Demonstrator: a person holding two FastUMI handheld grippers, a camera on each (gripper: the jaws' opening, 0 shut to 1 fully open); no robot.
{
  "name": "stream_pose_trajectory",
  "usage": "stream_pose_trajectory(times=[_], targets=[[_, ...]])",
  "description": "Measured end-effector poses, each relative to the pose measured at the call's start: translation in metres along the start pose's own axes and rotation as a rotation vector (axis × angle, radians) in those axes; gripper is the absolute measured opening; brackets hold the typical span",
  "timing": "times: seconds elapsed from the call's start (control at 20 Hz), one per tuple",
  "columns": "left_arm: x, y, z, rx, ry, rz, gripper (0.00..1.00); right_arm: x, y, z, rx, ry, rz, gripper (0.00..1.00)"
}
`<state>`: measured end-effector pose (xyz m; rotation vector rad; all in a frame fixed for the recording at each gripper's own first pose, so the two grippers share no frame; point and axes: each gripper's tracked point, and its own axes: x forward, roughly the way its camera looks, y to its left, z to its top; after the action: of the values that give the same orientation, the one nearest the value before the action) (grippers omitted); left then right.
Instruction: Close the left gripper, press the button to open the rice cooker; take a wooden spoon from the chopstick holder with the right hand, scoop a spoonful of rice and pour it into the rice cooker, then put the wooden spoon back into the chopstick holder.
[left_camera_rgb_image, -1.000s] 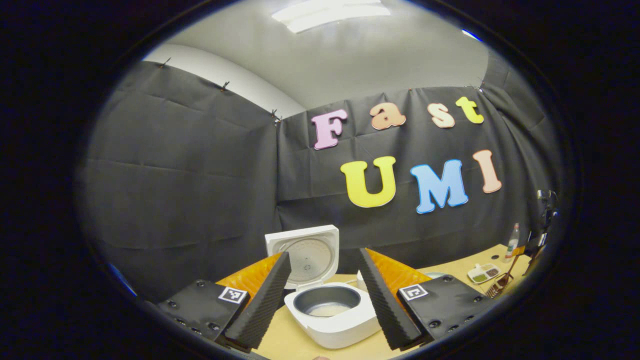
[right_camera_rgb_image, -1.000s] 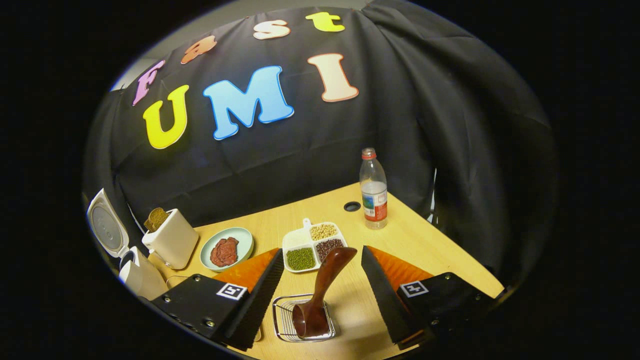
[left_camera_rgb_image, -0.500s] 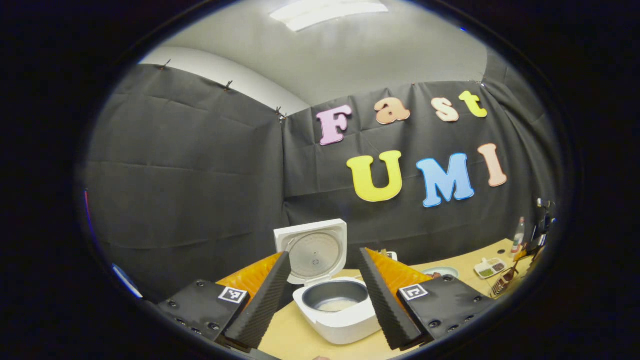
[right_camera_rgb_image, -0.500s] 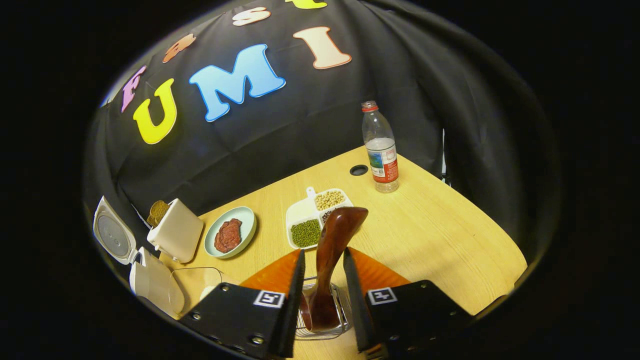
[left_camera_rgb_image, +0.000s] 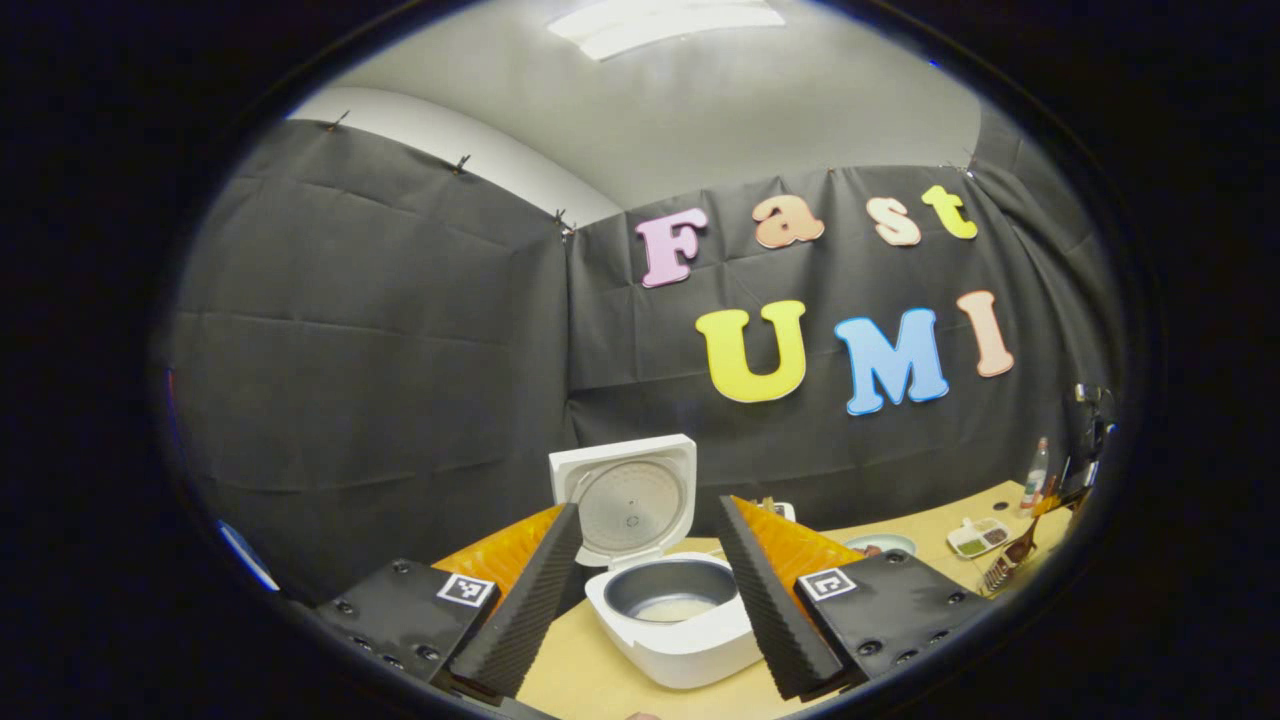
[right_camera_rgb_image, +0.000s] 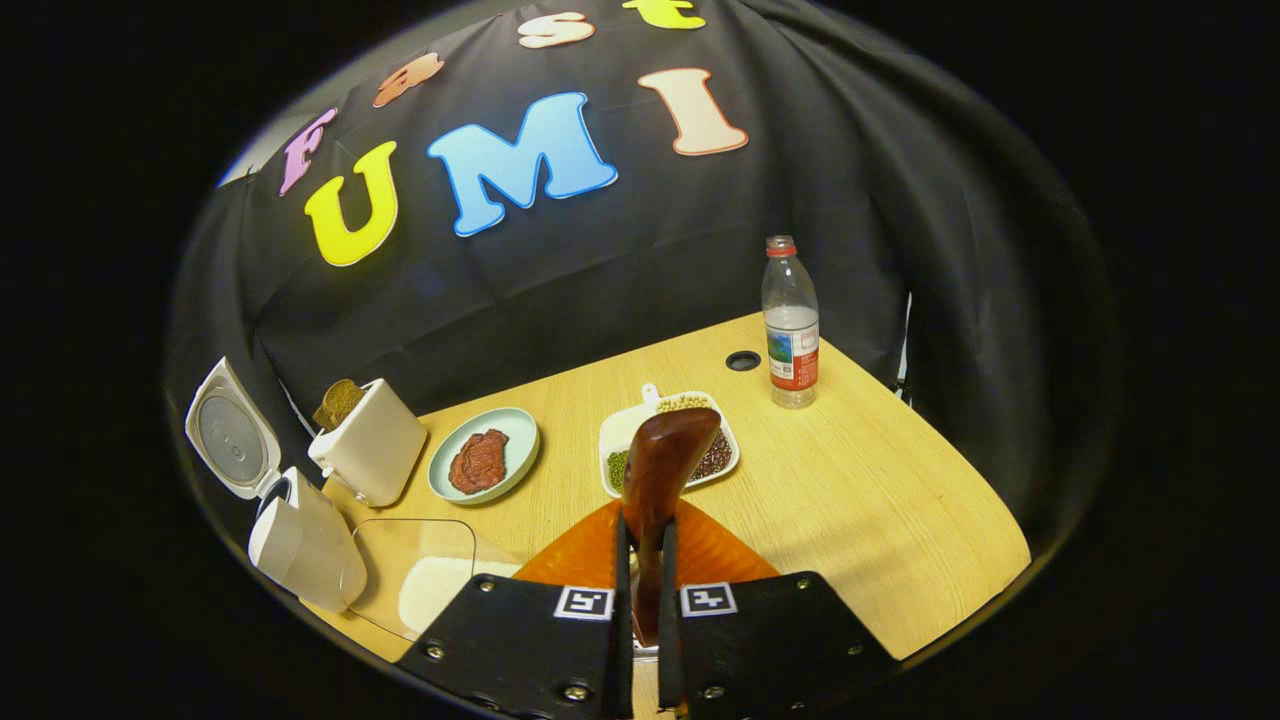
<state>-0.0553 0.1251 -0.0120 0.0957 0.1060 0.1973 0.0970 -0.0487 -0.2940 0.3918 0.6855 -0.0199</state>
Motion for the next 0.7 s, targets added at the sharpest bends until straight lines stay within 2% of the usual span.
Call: stream_pose_trajectory(times=[0.05,0.1,0.2,0.3,0.35,0.4,0.45,0.55,0.7], targets=[[0.003,-0.001,0.0,-0.002,-0.004,-0.007,0.95,-0.005,0.005,0.007,-0.005,-0.02,0.008,0.1],[0.004,0.0,-0.002,-0.002,-0.003,-0.016,0.99,-0.012,0.008,0.015,-0.009,-0.041,0.009,0.1],[0.006,0.001,-0.005,-0.002,-0.002,-0.032,0.95,-0.021,0.015,0.029,-0.021,-0.079,0.007,0.1],[0.009,0.005,-0.006,-0.002,-0.007,-0.048,0.99,-0.031,0.025,0.04,-0.024,-0.111,0.007,0.1],[0.011,0.006,-0.006,-0.006,-0.011,-0.061,0.95,-0.035,0.032,0.045,-0.019,-0.125,0.009,0.1],[0.012,0.009,-0.008,-0.01,-0.009,-0.068,0.94,-0.038,0.039,0.048,-0.012,-0.137,0.015,0.1],[0.014,0.012,-0.01,-0.013,-0.005,-0.076,0.99,-0.042,0.047,0.052,-0.003,-0.153,0.02,0.1],[0.019,0.021,-0.014,-0.02,0.001,-0.083,0.95,-0.046,0.063,0.056,0.012,-0.176,0.03,0.1],[0.023,0.037,-0.021,-0.032,0.012,-0.09,0.95,-0.047,0.086,0.05,0.006,-0.183,0.048,0.1]])
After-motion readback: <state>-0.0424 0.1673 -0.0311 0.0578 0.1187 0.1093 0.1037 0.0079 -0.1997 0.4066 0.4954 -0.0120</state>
